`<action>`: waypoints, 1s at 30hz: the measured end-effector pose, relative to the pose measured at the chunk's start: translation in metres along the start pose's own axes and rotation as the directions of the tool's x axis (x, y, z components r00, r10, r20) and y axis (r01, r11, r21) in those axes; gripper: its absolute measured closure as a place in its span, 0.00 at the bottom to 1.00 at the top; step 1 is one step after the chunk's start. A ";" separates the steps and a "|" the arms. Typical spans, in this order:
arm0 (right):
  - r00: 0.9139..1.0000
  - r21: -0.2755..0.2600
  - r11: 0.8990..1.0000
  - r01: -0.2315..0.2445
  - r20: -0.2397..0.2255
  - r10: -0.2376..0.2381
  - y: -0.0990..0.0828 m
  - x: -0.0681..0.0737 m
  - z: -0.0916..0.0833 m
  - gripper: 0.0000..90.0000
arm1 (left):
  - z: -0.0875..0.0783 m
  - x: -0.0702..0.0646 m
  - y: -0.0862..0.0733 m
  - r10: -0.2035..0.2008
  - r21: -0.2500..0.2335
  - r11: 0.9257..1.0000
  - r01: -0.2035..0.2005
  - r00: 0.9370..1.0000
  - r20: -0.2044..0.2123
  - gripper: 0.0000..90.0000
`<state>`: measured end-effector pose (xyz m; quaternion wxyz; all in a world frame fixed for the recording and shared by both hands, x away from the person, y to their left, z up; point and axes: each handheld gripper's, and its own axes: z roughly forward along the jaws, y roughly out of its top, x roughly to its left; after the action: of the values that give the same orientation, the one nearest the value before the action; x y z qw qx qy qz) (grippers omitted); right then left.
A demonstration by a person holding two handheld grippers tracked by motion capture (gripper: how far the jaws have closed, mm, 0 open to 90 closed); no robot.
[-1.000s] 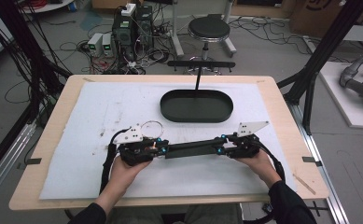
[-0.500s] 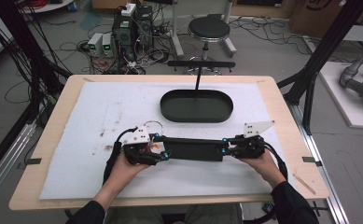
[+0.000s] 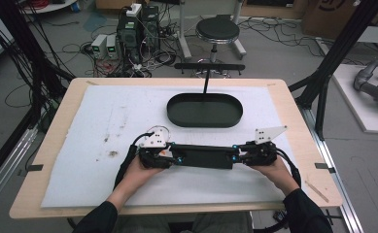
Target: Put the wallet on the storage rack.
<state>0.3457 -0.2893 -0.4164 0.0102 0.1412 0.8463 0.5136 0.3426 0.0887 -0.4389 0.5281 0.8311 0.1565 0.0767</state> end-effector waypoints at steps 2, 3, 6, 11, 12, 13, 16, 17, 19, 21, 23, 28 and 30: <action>1.000 0.004 1.000 -0.001 0.006 0.001 -0.001 0.000 0.000 0.82 | 0.000 0.001 -0.001 -0.002 -0.001 1.000 0.002 0.999 0.040 0.73; 1.000 0.010 1.000 -0.005 0.013 0.004 -0.003 -0.002 0.000 0.80 | 0.000 0.001 -0.001 0.003 -0.003 1.000 -0.003 0.998 0.056 0.77; 0.999 0.022 0.999 -0.028 0.031 0.027 -0.006 -0.004 0.000 0.72 | 0.002 0.000 -0.001 0.009 -0.002 1.000 -0.009 0.997 0.082 0.82; 0.998 0.008 0.999 -0.040 0.039 0.040 -0.005 -0.004 -0.001 0.60 | -0.001 0.000 0.000 -0.010 -0.016 1.000 0.012 0.995 0.097 0.83; 0.998 0.004 0.999 -0.041 0.040 0.041 -0.005 -0.004 -0.002 0.58 | -0.002 0.000 0.000 -0.011 -0.018 1.000 0.012 0.995 0.095 0.83; 0.998 0.001 0.999 -0.047 0.046 0.047 -0.005 -0.004 -0.002 0.56 | -0.002 0.000 0.000 -0.019 -0.025 0.999 0.021 0.996 0.093 0.83; 0.997 -0.005 0.998 -0.056 0.059 0.056 -0.005 -0.005 -0.003 0.50 | -0.005 0.001 0.001 -0.031 -0.044 0.998 0.035 0.995 0.095 0.83; 0.996 -0.009 0.998 -0.062 0.070 0.062 -0.006 -0.006 -0.004 0.49 | -0.006 0.001 0.002 -0.034 -0.051 0.998 0.039 0.995 0.094 0.83; 0.995 -0.011 0.998 -0.062 0.072 0.062 -0.005 -0.006 -0.005 0.49 | -0.008 0.000 0.004 -0.034 -0.061 0.997 0.040 0.995 0.093 0.83; 0.993 -0.021 0.997 -0.072 0.093 0.073 -0.006 -0.007 -0.007 0.46 | -0.010 0.000 0.005 -0.041 -0.075 0.996 0.047 0.996 0.083 0.83; 0.992 -0.020 0.997 -0.077 0.098 0.079 -0.006 -0.007 -0.008 0.45 | -0.013 0.001 0.007 -0.044 -0.086 0.995 0.050 0.996 0.073 0.83; 0.988 -0.034 0.996 -0.085 0.125 0.089 -0.006 -0.008 -0.012 0.43 | -0.018 0.001 0.012 -0.051 -0.088 0.995 0.054 0.998 0.039 0.83; 0.986 -0.041 0.995 -0.086 0.139 0.091 -0.006 -0.009 -0.014 0.42 | -0.020 0.001 0.014 -0.057 -0.093 0.994 0.060 0.998 0.035 0.83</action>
<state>0.3503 -0.3060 -0.4166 0.0496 0.2142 0.8273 0.5169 0.3405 0.1013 -0.4178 0.5713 0.8013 0.1687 0.0552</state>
